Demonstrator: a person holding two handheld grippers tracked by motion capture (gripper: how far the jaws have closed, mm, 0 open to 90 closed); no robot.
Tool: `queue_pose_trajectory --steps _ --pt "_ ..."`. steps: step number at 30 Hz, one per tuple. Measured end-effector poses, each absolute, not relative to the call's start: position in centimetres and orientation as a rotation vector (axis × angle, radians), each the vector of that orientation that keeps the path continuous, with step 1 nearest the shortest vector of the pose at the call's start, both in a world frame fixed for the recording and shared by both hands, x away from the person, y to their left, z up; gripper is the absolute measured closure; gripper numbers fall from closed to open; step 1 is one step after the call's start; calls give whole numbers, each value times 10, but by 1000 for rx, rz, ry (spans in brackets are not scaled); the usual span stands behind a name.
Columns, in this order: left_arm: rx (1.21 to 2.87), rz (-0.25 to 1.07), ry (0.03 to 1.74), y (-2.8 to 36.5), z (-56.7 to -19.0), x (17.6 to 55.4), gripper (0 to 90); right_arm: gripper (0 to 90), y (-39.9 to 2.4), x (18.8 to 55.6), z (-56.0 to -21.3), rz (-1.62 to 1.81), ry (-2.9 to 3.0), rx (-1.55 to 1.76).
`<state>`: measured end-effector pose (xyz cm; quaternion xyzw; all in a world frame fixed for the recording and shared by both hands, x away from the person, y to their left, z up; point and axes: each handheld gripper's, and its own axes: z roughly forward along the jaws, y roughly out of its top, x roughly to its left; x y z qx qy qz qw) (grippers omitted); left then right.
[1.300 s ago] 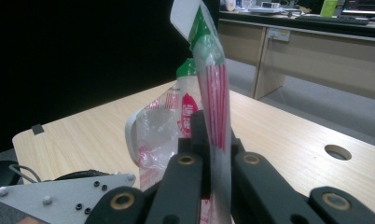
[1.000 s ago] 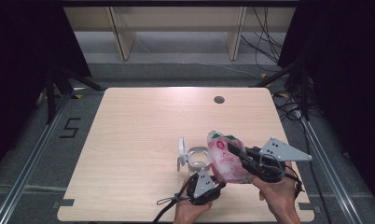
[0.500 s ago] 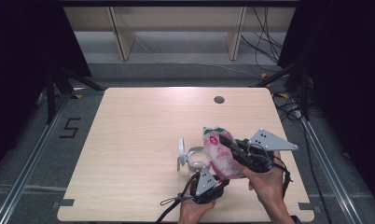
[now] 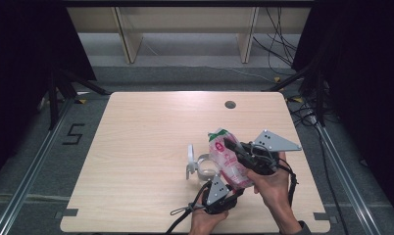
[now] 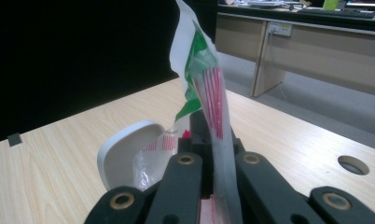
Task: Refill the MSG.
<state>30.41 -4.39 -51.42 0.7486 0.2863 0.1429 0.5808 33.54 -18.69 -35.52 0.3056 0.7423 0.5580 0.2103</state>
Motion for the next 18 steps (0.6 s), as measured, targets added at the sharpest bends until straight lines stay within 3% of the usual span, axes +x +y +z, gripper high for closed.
queue_pose_trajectory --steps 18 --pt "1717 368 674 -53 -516 306 739 900 -174 346 -359 1526 2069 852"
